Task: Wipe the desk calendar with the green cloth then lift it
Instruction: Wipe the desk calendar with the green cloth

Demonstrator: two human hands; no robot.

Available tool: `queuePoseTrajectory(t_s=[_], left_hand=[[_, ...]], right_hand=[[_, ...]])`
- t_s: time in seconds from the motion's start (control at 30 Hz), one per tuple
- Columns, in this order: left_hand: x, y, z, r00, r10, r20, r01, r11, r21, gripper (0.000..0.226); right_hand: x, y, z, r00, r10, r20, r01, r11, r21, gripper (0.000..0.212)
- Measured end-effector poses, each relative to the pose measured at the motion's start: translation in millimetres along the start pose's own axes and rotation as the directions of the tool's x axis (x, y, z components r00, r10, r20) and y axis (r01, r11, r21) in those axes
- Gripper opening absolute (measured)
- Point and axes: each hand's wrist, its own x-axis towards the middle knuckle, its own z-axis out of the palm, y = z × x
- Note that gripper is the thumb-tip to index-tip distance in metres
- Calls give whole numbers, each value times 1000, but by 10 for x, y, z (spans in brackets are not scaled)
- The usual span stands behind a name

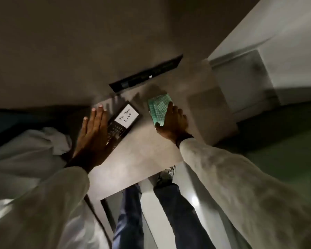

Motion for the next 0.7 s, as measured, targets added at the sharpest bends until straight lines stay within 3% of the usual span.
queuePoseTrajectory(t_s=[0.1,0.27,0.33,0.37,0.4,0.47,0.53,0.57,0.63,0.7], left_hand=[[12,-142,231,999,45,-9,-45,999,10,95],[-26,-156,328,992,87,-86,-93,993,-71,97],[-37,-191,287,995,80,-62,-87,989,-123,102],[-49,-218,258,995,86,-41,-91,985,-148,106],[-56,-256,212,995,101,-11,-101,982,-162,113],[-45,-370,139,989,140,38,-134,983,-129,129],[-22,-500,94,981,186,54,-183,982,-54,142],[-7,-557,89,974,217,62,-216,976,-19,145],[31,-646,105,961,263,85,-265,964,17,150],[60,-694,130,944,318,86,-321,947,25,153]], right_hand=[[195,16,370,999,47,-16,-48,998,-50,97],[274,59,550,989,61,-133,-65,998,-24,73],[225,109,527,989,106,-104,-91,986,138,64],[195,137,532,983,160,-95,-125,945,304,54],[113,128,495,960,275,-42,-216,832,510,37],[-44,118,481,869,463,172,-392,433,812,9],[-238,46,546,790,449,417,-481,32,876,9],[-339,-9,587,768,400,500,-514,-81,854,10],[-474,-170,628,727,347,593,-573,-171,802,24],[-541,-359,657,733,292,615,-575,-217,789,32]])
